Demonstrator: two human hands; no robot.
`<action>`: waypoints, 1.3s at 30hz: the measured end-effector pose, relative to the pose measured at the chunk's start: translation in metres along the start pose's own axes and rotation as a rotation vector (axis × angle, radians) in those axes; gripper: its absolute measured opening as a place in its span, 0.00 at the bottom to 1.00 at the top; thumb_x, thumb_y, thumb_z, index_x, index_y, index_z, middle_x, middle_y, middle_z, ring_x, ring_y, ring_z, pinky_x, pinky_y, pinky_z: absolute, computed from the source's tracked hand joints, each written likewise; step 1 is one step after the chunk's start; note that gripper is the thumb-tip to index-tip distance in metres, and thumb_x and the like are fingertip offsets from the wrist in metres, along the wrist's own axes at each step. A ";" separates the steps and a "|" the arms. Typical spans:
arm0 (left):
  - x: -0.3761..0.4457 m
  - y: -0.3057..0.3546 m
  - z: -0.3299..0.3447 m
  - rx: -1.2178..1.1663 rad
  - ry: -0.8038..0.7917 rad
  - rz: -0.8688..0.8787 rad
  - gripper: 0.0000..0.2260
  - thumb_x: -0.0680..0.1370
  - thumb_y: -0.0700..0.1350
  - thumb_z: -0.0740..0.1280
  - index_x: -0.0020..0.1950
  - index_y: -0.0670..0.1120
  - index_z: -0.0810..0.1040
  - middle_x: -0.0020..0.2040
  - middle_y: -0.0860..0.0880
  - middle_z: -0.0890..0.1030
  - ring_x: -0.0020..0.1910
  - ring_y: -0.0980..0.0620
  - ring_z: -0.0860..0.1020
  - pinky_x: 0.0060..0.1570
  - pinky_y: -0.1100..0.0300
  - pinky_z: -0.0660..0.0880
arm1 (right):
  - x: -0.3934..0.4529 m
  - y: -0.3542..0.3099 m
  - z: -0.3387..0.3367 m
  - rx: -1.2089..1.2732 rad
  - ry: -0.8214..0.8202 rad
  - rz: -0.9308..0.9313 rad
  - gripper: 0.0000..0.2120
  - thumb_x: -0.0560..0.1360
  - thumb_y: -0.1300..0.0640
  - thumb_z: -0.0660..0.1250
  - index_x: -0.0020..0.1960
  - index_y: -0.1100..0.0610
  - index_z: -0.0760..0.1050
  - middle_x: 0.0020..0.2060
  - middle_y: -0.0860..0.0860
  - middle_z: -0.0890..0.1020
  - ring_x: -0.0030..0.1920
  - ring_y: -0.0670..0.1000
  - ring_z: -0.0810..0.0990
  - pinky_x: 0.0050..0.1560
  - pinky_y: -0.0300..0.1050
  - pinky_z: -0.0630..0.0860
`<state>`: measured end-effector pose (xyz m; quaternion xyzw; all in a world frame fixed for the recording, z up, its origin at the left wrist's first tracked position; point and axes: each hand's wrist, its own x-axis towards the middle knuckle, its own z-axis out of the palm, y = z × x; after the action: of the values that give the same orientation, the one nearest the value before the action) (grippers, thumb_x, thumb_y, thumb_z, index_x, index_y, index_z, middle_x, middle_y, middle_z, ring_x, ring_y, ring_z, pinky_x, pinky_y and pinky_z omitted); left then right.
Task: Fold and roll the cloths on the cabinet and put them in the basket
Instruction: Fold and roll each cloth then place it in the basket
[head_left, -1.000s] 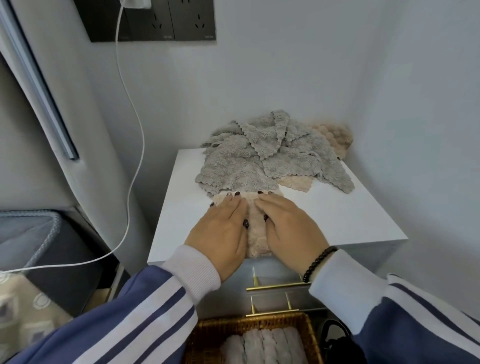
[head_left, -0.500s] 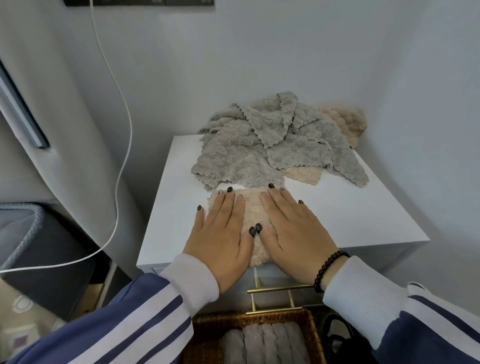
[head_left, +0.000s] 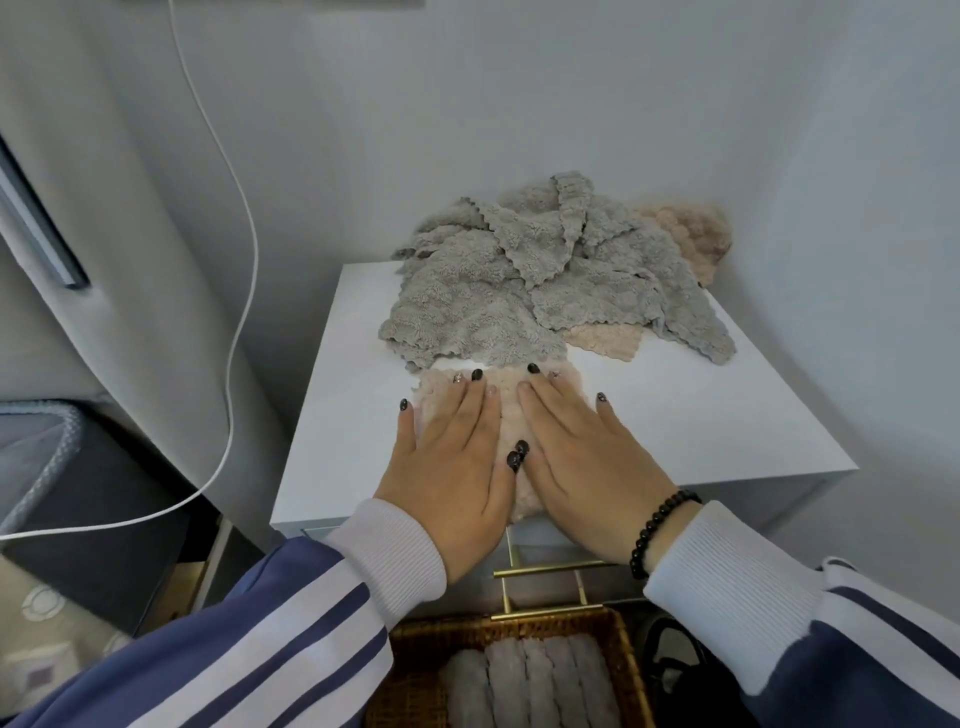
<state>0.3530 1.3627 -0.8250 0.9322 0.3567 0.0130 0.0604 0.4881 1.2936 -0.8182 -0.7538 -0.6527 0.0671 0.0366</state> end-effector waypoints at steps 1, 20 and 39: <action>0.000 -0.002 0.001 -0.013 -0.007 -0.001 0.39 0.66 0.58 0.25 0.77 0.47 0.36 0.78 0.51 0.37 0.76 0.55 0.35 0.73 0.48 0.35 | 0.001 0.006 0.002 -0.004 -0.028 0.018 0.32 0.76 0.44 0.30 0.77 0.55 0.36 0.77 0.49 0.38 0.76 0.46 0.36 0.76 0.51 0.41; -0.032 -0.053 0.021 0.101 0.305 0.462 0.30 0.79 0.59 0.56 0.76 0.44 0.59 0.76 0.44 0.62 0.75 0.46 0.60 0.70 0.41 0.56 | -0.026 0.020 0.000 -0.031 0.005 -0.287 0.43 0.74 0.43 0.65 0.78 0.46 0.40 0.76 0.45 0.38 0.75 0.46 0.35 0.73 0.45 0.40; -0.027 -0.062 0.013 -0.149 0.548 0.444 0.12 0.73 0.47 0.65 0.55 0.47 0.72 0.45 0.49 0.79 0.44 0.50 0.75 0.49 0.57 0.71 | -0.021 0.022 -0.002 0.258 0.320 -0.246 0.17 0.68 0.48 0.61 0.53 0.54 0.77 0.48 0.44 0.75 0.46 0.45 0.74 0.44 0.36 0.72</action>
<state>0.2921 1.3890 -0.8452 0.9418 0.1465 0.3014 0.0261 0.5069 1.2696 -0.8180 -0.6586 -0.7116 0.0246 0.2434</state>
